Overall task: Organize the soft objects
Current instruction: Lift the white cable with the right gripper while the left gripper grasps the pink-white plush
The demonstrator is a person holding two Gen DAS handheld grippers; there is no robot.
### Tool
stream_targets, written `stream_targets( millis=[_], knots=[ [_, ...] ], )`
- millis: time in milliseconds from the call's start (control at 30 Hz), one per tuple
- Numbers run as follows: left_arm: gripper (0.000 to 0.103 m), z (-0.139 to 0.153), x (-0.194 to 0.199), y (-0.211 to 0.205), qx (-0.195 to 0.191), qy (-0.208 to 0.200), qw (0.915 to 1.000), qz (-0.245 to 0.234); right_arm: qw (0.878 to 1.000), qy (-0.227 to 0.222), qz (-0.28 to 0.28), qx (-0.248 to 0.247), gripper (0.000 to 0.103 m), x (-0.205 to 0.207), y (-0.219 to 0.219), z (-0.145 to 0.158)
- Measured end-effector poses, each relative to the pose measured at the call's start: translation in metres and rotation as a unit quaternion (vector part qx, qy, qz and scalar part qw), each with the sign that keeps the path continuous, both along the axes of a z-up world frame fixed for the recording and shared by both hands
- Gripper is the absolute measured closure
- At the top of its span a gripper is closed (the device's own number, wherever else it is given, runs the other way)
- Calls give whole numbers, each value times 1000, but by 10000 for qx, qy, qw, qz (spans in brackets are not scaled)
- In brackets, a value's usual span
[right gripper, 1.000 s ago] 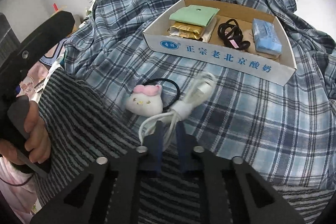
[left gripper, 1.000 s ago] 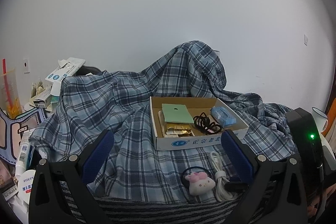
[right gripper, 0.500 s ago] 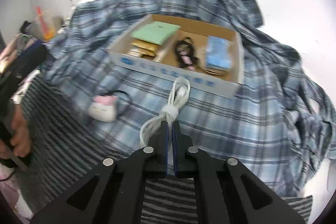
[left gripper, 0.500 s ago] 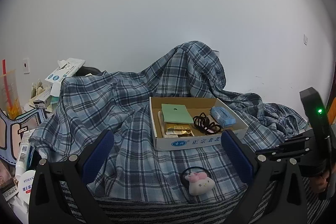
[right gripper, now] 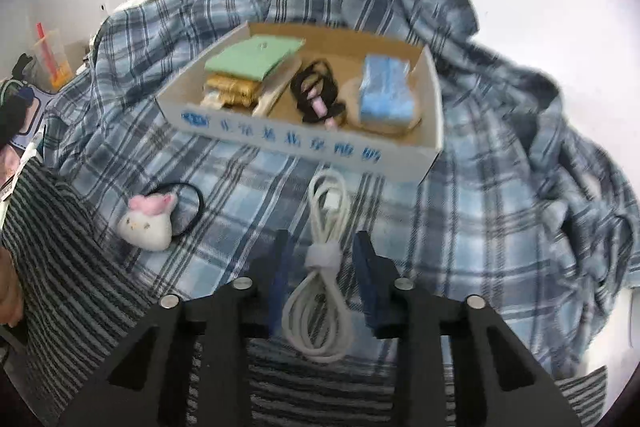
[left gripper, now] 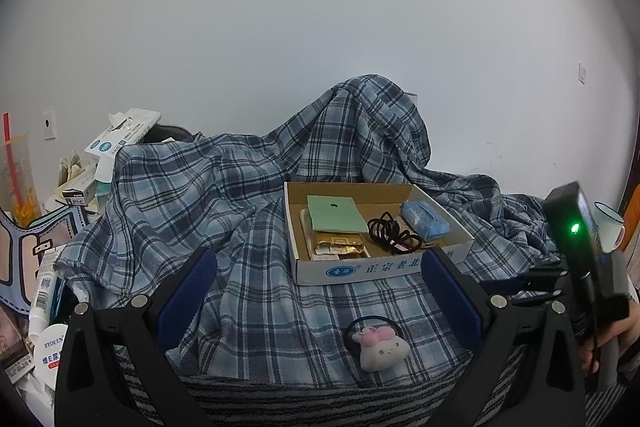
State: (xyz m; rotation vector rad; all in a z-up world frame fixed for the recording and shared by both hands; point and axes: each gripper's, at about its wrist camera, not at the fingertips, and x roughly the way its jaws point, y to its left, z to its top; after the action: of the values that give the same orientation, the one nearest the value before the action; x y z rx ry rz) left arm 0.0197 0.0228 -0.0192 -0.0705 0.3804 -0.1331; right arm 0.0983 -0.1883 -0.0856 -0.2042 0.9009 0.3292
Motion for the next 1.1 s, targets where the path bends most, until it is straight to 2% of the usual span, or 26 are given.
stream_targets(
  millis=[167, 200, 300, 400, 533, 633, 667, 733, 800, 867, 1000, 1100],
  knots=[
    [0, -2, 1, 0, 7, 36, 10000, -7, 9998, 174, 52, 1, 76, 4, 1, -15],
    [0, -2, 1, 0, 7, 45, 10000, -7, 9998, 194, 39, 2, 85, 5, 0, -17],
    [0, -3, 1, 0, 5, 87, 10000, -15, 9998, 137, -30, 107, 86, 5, -4, -16],
    [0, -4, 3, 0, -2, 128, 9999, -80, 9989, -173, -184, 384, 86, -1, -13, -7],
    [1, 4, 3, 2, -95, 178, 9995, -262, 9937, -860, -135, 702, 86, -16, -20, 15],
    [5, 8, 11, -6, 28, 446, 9974, -568, 9903, -1130, -62, 806, 86, -21, -23, 25],
    [8, 7, 14, -9, 94, 577, 9954, -763, 9897, -1165, -43, 830, 86, -22, -24, 28],
    [23, 1, 26, -20, 335, 970, 9867, -1262, 9887, -1207, -28, 886, 86, -24, -27, 32],
    [31, -9, 37, -31, 692, 1292, 9778, -1500, 9879, -1229, -14, 945, 86, -25, -30, 36],
    [31, -19, 44, -34, 771, 1541, 9719, -1602, 9872, -1242, -28, 1003, 86, -24, -34, 39],
    [35, -43, 59, -37, 535, 2339, 9510, -1949, 9861, -1273, -50, 1066, 86, -24, -36, 43],
    [45, -54, 64, -44, 820, 2684, 9401, -1936, 9863, -1256, -12, 1066, 86, -24, -36, 43]
  ],
)
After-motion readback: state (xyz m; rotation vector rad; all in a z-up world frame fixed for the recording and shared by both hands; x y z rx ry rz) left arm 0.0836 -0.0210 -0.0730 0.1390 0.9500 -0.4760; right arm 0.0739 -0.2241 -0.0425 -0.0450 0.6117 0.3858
